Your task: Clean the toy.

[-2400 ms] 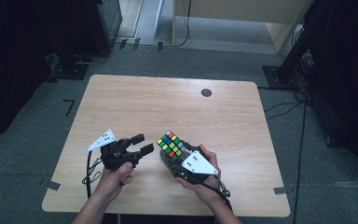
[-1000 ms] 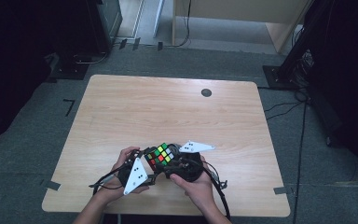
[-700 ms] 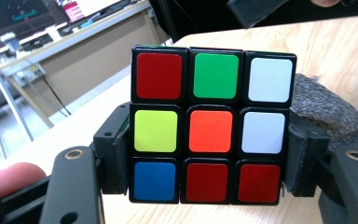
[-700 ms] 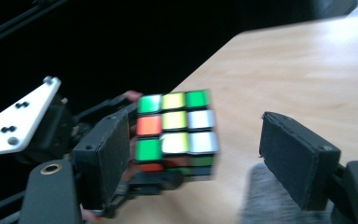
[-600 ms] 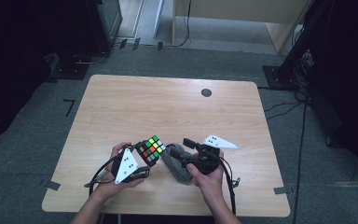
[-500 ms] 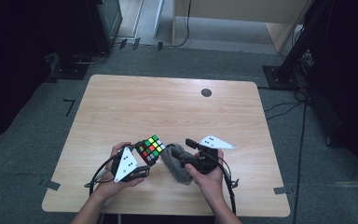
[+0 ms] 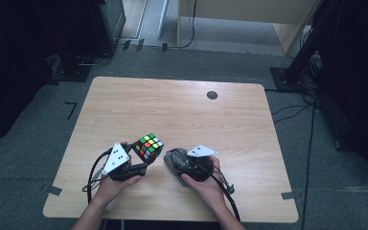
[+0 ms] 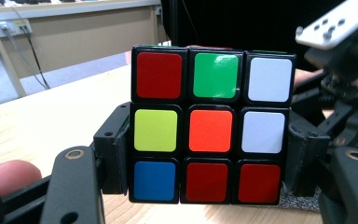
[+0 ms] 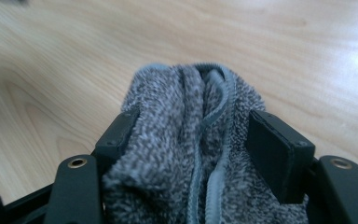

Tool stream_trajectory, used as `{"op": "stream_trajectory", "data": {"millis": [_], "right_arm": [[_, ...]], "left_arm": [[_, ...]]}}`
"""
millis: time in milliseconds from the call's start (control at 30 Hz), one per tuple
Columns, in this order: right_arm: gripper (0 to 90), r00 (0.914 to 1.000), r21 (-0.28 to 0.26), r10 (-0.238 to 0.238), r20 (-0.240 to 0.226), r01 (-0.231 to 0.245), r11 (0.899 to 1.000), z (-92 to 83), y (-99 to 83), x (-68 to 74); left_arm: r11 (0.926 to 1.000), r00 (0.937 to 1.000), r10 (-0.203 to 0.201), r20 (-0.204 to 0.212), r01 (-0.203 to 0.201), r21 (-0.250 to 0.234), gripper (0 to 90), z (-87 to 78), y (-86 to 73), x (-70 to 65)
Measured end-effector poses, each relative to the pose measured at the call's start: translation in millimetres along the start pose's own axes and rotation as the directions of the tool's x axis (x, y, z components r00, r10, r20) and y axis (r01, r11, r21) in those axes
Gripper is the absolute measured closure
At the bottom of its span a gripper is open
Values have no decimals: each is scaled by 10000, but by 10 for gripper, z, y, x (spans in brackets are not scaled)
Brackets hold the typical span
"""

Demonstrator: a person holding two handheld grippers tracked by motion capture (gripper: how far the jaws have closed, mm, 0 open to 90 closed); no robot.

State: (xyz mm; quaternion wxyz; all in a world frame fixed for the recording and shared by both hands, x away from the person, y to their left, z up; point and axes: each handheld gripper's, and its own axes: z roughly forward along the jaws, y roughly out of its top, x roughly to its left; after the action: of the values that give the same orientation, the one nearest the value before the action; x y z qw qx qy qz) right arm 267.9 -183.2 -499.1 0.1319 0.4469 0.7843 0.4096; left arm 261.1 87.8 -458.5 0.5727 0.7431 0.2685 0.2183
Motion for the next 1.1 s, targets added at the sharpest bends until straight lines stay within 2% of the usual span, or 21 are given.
{"op": "stream_trajectory", "data": {"millis": [67,200,300,333,433,500,600,667,733,833,900,933,1000,1033,1100], "right_arm": [[408,9999,185,-108,86,106,9998,34,-27,7],[635,9988,418,-485,59,482,9980,35,-48,21],[704,9964,409,-762,363,748,9964,-11,-32,38],[712,9961,298,-759,459,746,9968,-37,-23,34],[718,9983,-414,-272,524,294,9987,-151,20,0],[718,9994,-1111,167,316,-131,9937,-258,60,-23],[717,9984,-2292,453,-347,-521,9720,-429,125,-10],[715,9957,-3028,314,-870,-564,9514,-547,180,45],[713,9916,-3562,-32,-1294,-434,9334,-639,222,120],[711,9848,-4090,-503,-1665,-226,9122,-742,264,238],[709,9756,-4371,-718,-2076,-268,8990,-788,285,305],[707,9687,-4385,-805,-2348,-316,8982,-794,295,333],[705,9579,-4224,-836,-2747,-421,9054,-772,300,358],[704,9564,-4130,-786,-2813,-467,9096,-759,296,362],[701,9461,-3785,-583,-3186,-706,9229,-705,286,341]], "left_arm": [[10000,10000,-60,66,60,-15,329,0,4,4],[10000,9999,-34,153,33,69,329,17,-3,-12],[9999,9998,-6,178,4,122,328,27,-6,-22],[9999,9998,0,193,-3,141,328,30,-8,-23],[9997,9997,88,216,-92,220,329,38,-16,-30],[9993,9995,250,215,-256,284,329,45,-26,-49],[9955,9965,789,289,-803,500,329,74,-39,-118],[9920,9933,1071,441,-1097,620,329,101,-49,-169],[9887,9897,1293,613,-1334,684,329,122,-60,-216],[9846,9836,1543,929,-1609,683,330,156,-78,-294],[9818,9794,1681,1122,-1765,697,329,179,-89,-350],[9798,9768,1772,1202,-1866,718,329,185,-92,-370],[9784,9735,1846,1349,-1950,685,330,192,-94,-401],[9768,9716,1927,1376,-2033,675,330,193,-94,-417],[9738,9692,2087,1307,-2183,637,330,183,-94,-430]]}}
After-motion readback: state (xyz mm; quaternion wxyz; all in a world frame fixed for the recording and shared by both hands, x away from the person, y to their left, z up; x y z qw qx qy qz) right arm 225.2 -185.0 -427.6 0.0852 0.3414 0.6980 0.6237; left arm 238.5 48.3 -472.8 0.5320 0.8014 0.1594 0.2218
